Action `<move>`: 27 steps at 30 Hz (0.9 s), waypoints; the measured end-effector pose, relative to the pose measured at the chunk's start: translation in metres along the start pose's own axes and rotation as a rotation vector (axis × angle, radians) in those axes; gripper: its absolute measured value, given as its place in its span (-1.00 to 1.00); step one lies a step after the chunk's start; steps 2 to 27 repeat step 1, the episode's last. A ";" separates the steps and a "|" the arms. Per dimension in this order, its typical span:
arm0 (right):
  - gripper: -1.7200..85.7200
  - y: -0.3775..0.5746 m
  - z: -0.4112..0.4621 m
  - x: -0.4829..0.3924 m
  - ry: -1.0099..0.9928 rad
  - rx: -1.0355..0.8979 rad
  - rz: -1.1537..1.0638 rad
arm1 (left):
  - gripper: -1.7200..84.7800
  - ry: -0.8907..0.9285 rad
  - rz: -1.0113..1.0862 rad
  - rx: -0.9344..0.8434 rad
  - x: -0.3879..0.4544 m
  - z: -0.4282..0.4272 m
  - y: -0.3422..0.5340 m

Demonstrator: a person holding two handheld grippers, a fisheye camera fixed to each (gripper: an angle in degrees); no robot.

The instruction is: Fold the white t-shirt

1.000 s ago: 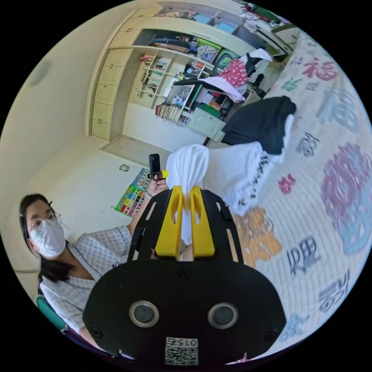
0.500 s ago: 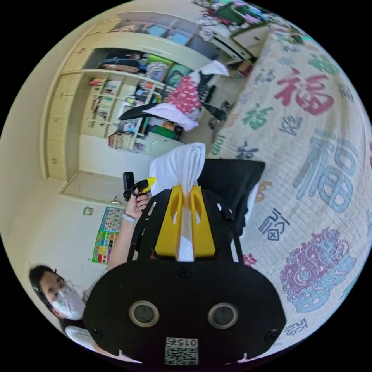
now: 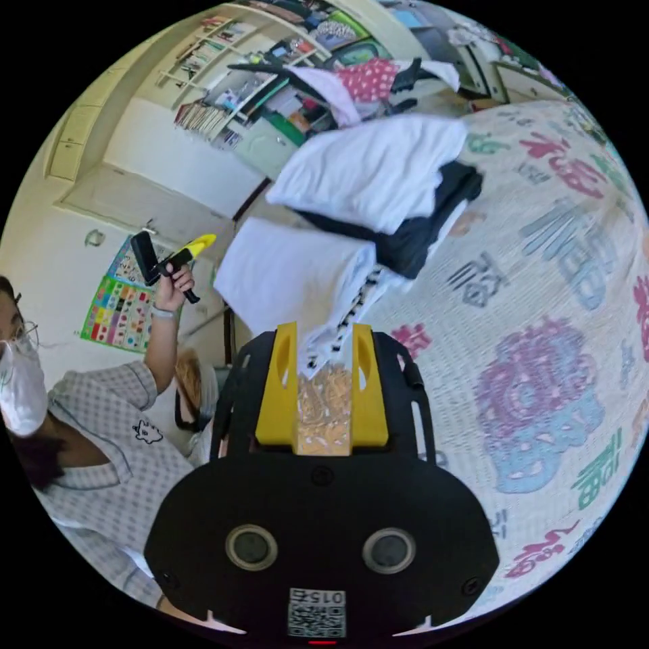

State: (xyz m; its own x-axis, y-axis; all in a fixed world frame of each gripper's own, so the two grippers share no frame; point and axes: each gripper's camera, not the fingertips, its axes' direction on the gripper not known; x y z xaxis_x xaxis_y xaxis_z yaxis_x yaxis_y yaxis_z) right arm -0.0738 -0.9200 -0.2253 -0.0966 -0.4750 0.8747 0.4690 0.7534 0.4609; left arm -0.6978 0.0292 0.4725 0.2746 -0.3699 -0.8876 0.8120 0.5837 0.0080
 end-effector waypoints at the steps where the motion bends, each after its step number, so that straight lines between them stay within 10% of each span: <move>1: -0.75 0.006 0.013 -0.006 -0.072 -0.041 0.003 | -0.73 -0.028 -0.011 0.004 0.018 -0.008 0.026; 27: -0.75 0.006 0.013 -0.006 -0.072 -0.041 0.003 | -0.73 -0.028 -0.011 0.004 0.018 -0.008 0.026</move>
